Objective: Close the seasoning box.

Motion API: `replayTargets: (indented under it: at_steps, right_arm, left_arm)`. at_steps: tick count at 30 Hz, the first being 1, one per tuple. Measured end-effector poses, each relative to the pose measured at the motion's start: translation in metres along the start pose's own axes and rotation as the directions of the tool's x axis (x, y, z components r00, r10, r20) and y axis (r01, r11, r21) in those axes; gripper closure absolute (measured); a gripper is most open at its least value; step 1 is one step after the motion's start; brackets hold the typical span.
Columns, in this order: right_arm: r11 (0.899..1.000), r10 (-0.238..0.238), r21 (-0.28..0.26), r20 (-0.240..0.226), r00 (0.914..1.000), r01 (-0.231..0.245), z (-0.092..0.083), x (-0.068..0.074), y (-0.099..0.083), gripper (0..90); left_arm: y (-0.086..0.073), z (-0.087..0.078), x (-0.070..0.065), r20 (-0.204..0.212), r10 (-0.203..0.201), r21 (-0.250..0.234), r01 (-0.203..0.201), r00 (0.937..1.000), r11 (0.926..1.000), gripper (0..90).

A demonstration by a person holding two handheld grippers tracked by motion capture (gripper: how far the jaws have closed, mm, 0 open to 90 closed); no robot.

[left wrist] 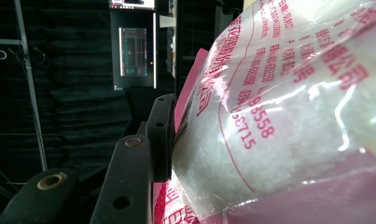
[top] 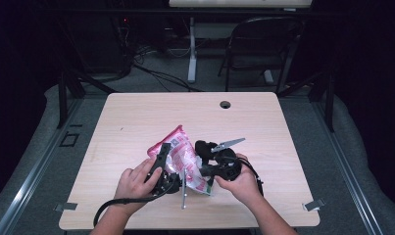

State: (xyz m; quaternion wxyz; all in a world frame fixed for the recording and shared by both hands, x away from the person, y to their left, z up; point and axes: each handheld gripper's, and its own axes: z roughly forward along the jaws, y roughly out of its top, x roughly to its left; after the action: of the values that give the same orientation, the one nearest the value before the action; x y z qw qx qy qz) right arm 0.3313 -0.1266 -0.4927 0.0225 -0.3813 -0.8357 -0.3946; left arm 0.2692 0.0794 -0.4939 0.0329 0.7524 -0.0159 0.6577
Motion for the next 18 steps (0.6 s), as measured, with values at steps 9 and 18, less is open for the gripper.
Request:
replayTargets:
  at_steps: [9, 18]
  right_arm:
    - [1.0, 0.005, -0.006, -0.002, 1.0, -0.005, 0.0021, 0.0, -0.0003, 90.0]
    - [1.0, 0.006, -0.006, -0.004, 1.0, -0.006, 0.0032, -0.0004, -0.0004, 90.0]
  left_arm:
    - [-0.0009, -0.0002, -0.0005, -0.001, -0.002, 0.002, 0.002, 1.0, 1.0, 64.4]
    - [-0.0004, -0.0005, 0.0001, -0.002, -0.004, 0.0, 0.004, 1.0, 1.0, 64.4]
